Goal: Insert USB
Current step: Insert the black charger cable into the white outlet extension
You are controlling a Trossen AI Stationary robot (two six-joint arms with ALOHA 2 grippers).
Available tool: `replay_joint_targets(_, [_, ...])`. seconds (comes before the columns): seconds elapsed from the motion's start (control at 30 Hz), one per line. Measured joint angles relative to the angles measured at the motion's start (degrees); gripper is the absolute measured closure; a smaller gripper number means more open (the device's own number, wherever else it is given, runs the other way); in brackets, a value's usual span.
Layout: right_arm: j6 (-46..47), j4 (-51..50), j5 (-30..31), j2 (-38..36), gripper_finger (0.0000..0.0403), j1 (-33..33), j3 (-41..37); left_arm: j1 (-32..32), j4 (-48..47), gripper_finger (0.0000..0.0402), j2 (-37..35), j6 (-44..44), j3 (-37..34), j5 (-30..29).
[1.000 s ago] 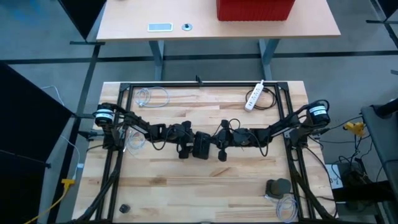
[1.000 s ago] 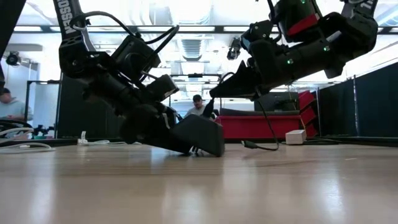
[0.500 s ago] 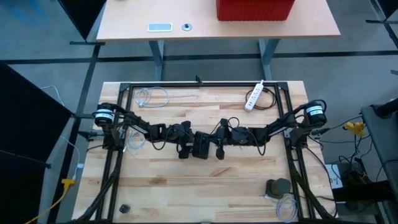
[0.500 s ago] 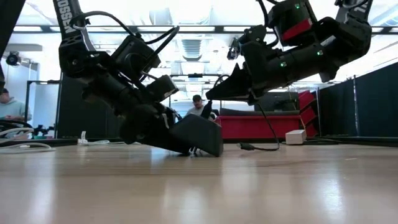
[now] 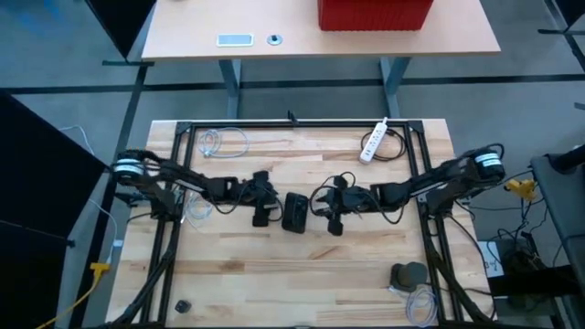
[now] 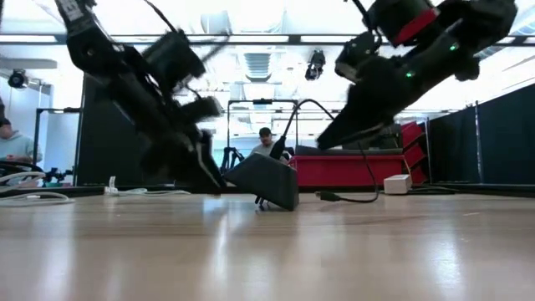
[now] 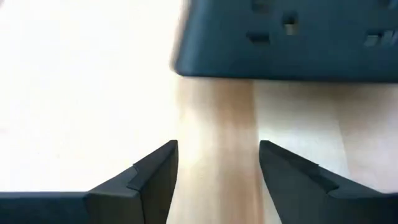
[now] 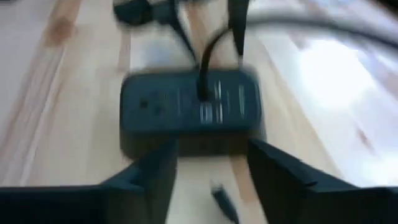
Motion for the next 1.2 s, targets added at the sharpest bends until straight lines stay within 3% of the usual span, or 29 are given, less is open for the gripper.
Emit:
replay_joint_targets(0.1, [1.87,-6.25,0.0,-4.36,0.016,0.97,0.09,0.12,-5.4,0.0202,-6.13,-0.25,-0.91,-2.27])
replay_joint_targets(0.27, [5.91,-13.08,0.21,-10.29,0.0122,4.33,0.02,0.14,-11.65,0.0222,-20.04,-2.48,-3.6,-6.38])
replay_joint_targets(0.4, [11.6,-16.75,0.87,-15.53,0.0115,4.98,0.02,-0.01,-7.14,0.0237,-29.8,-4.24,-7.07,-6.3])
replay_joint_targets(0.53, [16.78,-20.83,5.51,-20.93,0.0122,2.28,0.08,-0.14,2.53,0.0252,-36.08,-3.92,-9.43,-6.31])
replay_joint_targets(0.8, [26.76,-38.12,5.31,-25.18,0.0142,-14.46,0.13,-0.14,11.58,0.0278,-41.04,-1.51,-9.75,-6.29])
replay_joint_targets(1.1, [18.27,-49.4,-3.07,-17.08,0.0175,-29.24,5.36,-0.14,5.2,0.0296,-40.92,-1.67,-9.72,-6.26])
replay_joint_targets(1.2, [11.94,-57.57,-2.99,-12.42,0.0184,-30.86,11.98,-0.14,3.41,0.0295,-40.6,-1.97,-9.78,-6.26])
